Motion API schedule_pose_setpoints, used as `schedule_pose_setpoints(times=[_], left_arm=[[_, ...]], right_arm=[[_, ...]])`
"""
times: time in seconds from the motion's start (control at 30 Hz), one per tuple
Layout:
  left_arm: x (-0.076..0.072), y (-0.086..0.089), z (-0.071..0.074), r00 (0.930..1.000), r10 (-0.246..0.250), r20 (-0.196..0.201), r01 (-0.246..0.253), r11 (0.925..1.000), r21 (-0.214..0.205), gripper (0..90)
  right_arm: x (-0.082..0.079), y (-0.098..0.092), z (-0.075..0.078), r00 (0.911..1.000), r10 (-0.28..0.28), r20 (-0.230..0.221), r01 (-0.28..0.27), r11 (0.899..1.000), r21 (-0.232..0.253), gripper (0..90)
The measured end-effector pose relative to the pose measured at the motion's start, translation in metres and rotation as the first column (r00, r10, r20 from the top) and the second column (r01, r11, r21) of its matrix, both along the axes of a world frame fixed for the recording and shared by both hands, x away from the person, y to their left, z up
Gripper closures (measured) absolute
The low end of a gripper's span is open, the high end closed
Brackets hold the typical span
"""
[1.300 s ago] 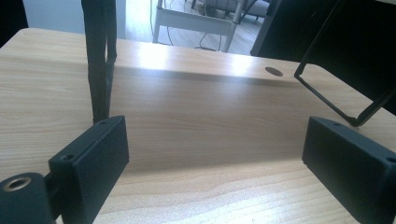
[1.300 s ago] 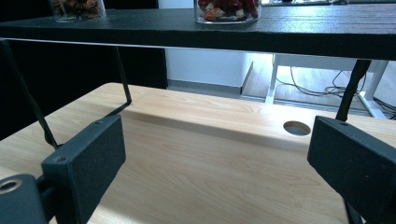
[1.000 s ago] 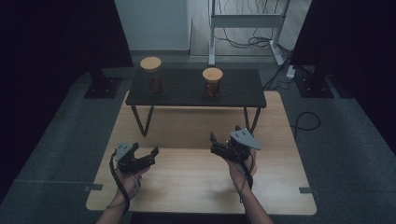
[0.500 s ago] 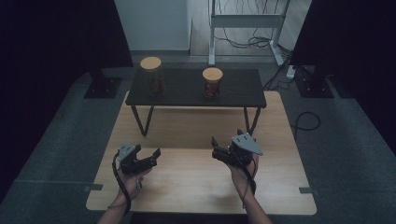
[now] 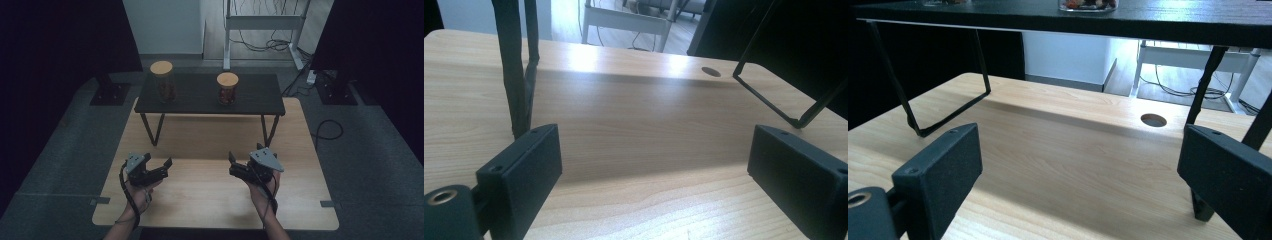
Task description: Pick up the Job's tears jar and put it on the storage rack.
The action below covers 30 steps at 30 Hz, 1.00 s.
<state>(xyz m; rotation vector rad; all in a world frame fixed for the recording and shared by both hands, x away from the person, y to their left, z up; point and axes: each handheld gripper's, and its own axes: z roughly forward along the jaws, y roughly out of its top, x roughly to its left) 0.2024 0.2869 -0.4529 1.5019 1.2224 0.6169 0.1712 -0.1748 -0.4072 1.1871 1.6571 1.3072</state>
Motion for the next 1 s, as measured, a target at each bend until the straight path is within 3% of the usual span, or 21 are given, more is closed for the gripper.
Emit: schedule_pose_setpoints(times=[0.43,1.0], left_arm=[[0.0,0.0,0.0,1.0,-0.004,-0.002,0.004,1.0,0.0,6.8],[0.001,0.0,0.0,1.0,-0.003,-0.003,0.003,1.0,0.002,6.8]], right_arm=[[-0.014,-0.005,-0.003,0.9998,-0.008,-0.016,0.008,1.0,-0.005,3.6],[-0.016,-0.011,-0.004,0.9979,-0.042,-0.049,0.04,0.999,-0.037,3.0]])
